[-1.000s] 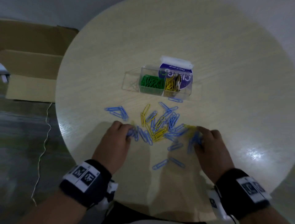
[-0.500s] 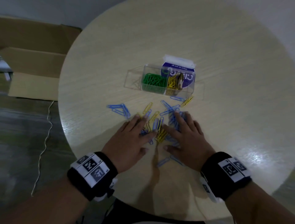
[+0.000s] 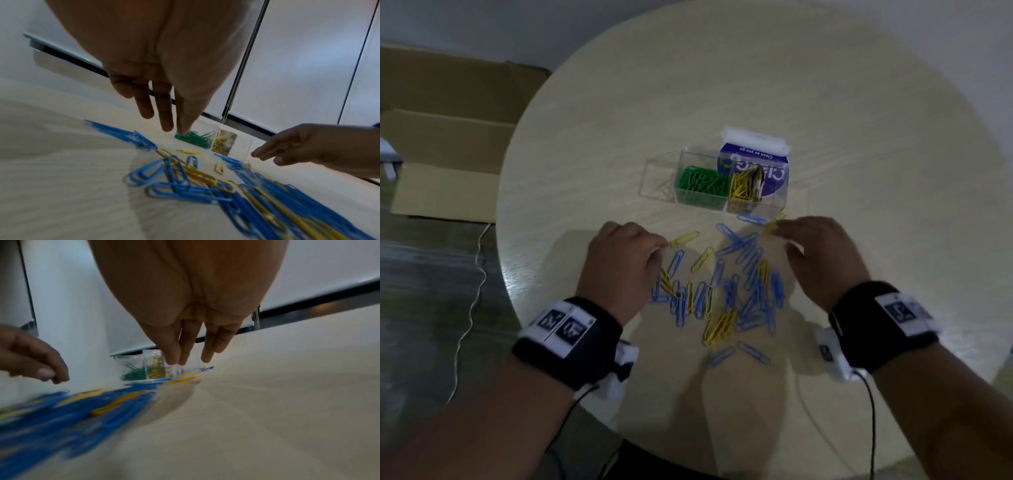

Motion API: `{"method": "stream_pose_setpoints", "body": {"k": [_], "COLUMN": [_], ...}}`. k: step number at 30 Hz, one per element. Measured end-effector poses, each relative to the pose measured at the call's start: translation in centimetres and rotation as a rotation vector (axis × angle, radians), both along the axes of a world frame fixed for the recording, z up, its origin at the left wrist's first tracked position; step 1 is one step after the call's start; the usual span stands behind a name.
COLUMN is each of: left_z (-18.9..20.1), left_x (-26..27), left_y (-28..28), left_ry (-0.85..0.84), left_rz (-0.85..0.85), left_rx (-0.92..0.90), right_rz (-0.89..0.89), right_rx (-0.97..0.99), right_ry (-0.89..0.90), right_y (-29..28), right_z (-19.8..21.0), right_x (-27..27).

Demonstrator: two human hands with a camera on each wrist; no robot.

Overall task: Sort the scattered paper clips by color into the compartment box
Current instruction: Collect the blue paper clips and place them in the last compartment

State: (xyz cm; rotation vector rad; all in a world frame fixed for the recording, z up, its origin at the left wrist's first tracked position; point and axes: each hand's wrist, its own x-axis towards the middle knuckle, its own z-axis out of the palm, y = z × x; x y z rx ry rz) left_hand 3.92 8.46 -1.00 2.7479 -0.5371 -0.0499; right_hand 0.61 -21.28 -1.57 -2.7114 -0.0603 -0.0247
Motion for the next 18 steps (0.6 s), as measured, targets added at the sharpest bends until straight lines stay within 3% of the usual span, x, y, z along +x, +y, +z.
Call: {"method": "stream_pose_setpoints", "body": {"k": [4,9,14,18], "left_z": [-0.9,-1.0,0.0,0.8], "left_x": [1.8,2.4,3.0,1.4], "left_y": [-1.9,-3.4,-3.9,-4.3], "left_ry": [0.045,0.156,0.301,0.279], "left_rz": [-0.043,-0.053,-0.043,-0.047], "left_rx": [0.077,0.041,0.077,-0.082], "right_rz": [0.056,-0.083,-0.223,-0.295], "right_rx": [-0.18,-0.191,-0.024,0.14], "right_ry": [0.128,0.148,0.263,0.2], "right_y": [0.1,-0.6,-1.5,-0.8], "right_z": [-0.7,-0.1,-0.8,-0.2], "right_x": [1.9,0.5,-0.8,-2.9]}}
